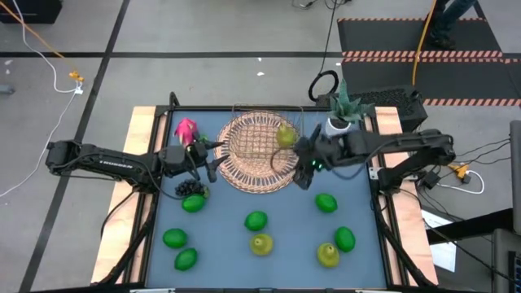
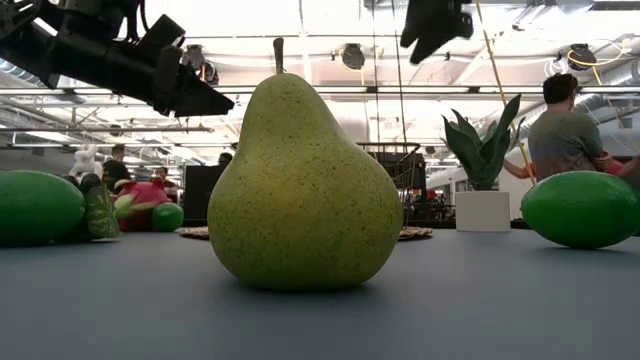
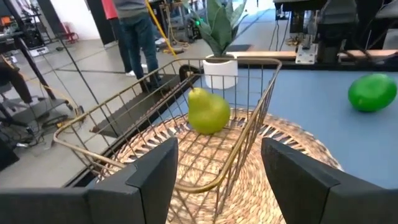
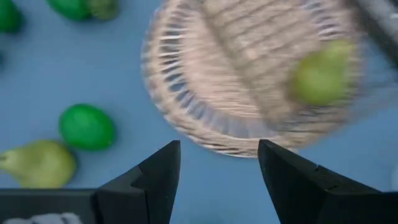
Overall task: Build produce basket
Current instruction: Put the green lime into the wire basket
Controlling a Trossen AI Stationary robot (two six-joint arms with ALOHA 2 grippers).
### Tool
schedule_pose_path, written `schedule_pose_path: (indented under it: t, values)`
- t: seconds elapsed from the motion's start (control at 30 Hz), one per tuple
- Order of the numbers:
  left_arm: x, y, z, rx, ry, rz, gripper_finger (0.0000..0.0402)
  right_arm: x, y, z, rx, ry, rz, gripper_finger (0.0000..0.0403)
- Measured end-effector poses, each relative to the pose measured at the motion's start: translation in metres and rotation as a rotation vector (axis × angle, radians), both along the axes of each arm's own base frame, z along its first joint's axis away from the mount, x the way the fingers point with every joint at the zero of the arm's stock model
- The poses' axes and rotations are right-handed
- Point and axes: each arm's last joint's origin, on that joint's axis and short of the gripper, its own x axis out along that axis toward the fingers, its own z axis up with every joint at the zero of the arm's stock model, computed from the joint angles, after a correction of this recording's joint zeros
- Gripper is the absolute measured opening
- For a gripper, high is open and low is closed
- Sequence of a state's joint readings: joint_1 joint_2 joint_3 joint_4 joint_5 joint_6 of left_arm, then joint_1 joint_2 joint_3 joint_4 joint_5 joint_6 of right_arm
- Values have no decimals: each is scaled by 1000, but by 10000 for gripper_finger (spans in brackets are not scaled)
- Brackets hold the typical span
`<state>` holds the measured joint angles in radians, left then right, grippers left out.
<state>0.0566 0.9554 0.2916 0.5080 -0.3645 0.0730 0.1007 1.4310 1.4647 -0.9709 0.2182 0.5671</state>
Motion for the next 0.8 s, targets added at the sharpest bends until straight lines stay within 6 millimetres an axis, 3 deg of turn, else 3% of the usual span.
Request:
schedule_pose_path:
  t: [0.17, 0.27, 0.53, 0.8]
  values:
    - [1, -1, 8, 1, -81, -3, 232, 21, 28, -26, 241, -167, 207, 211]
    - [1, -1, 9, 15, -86, -8, 232, 20, 40, -33, 309, -172, 256, 211]
    - [1, -1, 8, 23, -74, -9, 232, -5, 53, -53, 316, 82, 0, 210]
    - [1, -1, 6, 12, -59, -8, 232, -29, 90, -58, 438, 232, -150, 210]
